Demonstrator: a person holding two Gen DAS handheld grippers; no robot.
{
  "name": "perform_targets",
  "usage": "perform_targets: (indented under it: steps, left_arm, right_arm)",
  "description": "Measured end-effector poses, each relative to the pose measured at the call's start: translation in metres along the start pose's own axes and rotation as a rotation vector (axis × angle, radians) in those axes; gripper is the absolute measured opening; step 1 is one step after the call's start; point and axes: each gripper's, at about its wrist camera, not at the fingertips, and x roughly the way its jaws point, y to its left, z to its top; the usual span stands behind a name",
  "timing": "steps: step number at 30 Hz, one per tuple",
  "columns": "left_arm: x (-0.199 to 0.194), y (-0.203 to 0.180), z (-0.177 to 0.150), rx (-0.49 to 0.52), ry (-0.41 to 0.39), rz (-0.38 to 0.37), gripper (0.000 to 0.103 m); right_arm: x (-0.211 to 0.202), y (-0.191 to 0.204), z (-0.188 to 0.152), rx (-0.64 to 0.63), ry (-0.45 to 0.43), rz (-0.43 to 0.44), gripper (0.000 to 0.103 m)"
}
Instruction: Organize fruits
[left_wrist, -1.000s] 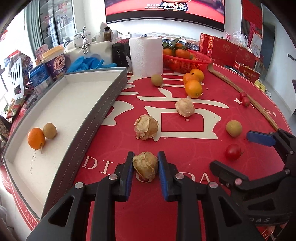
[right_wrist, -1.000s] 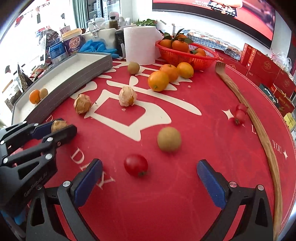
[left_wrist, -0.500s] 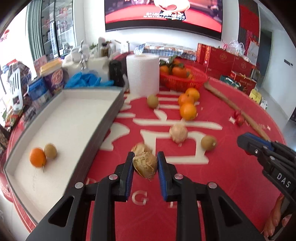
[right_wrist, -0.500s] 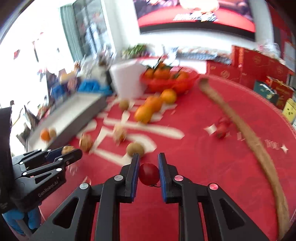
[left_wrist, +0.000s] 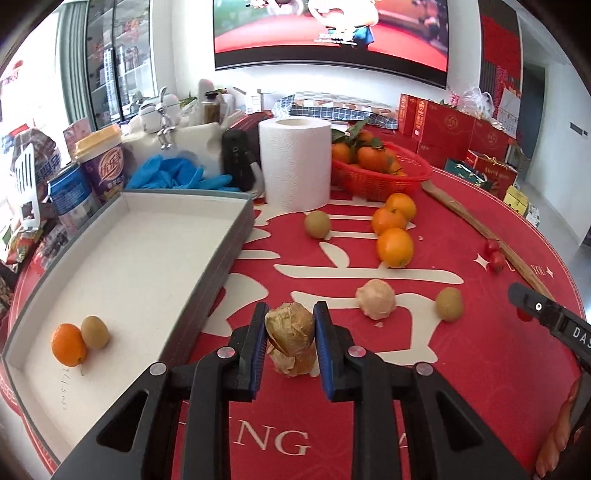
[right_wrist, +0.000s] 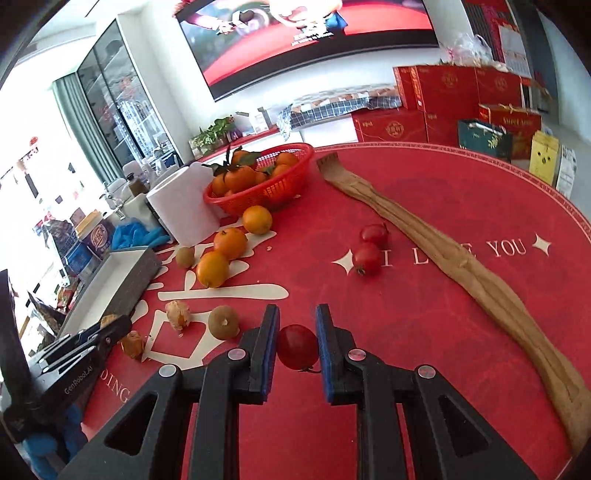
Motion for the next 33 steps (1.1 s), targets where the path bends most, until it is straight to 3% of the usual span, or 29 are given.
perform_targets:
  steps: [14, 33]
  left_arm:
    - [0.001, -0.002, -0.005, 0.019, -0.016, 0.028, 0.027]
    - [-0.004, 0.014, -0.002, -0.029, -0.03, 0.043, 0.027]
  right_arm:
    - [0.002, -0.009, -0.002, 0.033, 0.019, 0.007, 0.021]
    - [0.004, -0.012, -0.002, 0.047, 0.042, 0.016, 0.021]
